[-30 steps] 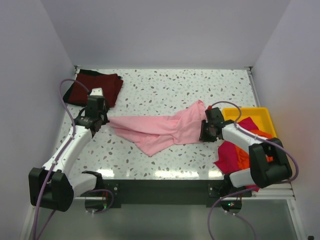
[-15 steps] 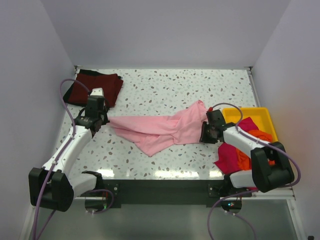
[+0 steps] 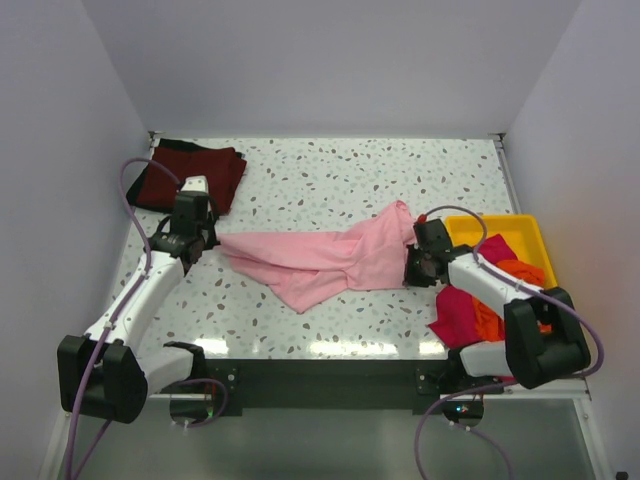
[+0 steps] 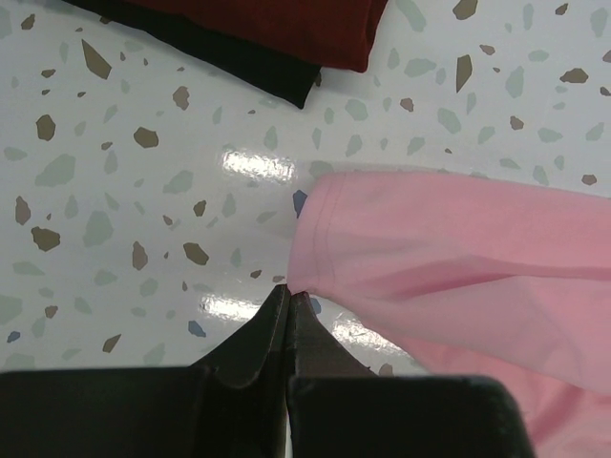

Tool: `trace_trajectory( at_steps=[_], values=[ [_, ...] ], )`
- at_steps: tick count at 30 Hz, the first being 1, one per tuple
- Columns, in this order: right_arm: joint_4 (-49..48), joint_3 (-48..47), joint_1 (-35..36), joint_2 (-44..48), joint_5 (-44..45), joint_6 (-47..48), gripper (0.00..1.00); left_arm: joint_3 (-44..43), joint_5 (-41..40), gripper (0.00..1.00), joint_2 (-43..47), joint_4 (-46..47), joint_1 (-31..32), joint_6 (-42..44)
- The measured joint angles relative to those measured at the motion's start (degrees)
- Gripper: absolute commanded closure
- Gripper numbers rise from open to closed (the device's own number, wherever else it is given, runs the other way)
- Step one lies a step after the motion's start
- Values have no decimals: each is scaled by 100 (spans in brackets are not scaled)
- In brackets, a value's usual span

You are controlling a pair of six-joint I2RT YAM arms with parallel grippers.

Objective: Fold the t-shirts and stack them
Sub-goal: Flatten the tshirt out

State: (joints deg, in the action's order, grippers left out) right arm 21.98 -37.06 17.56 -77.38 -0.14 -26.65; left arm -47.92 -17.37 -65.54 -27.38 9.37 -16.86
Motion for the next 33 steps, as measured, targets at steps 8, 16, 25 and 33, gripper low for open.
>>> trace_trajectory(
  at_steps=[8, 16, 25, 33],
  values=[
    [1027, -1025, -15, 782, 114, 262, 100, -114, 247, 100, -37, 52, -4, 0],
    [1425, -3053, -433, 599, 249, 728, 100, -1464, 535, 100, -605, 24, -15, 24],
    [1888, -5501, -629, 411, 376, 1064, 100, -4033, 977, 100, -1073, -518, -74, 267],
    [2142, -6817, -634, 955, 560, 1423, 100, -5322, 2033, 100, -901, -1019, -74, 918]
  ],
)
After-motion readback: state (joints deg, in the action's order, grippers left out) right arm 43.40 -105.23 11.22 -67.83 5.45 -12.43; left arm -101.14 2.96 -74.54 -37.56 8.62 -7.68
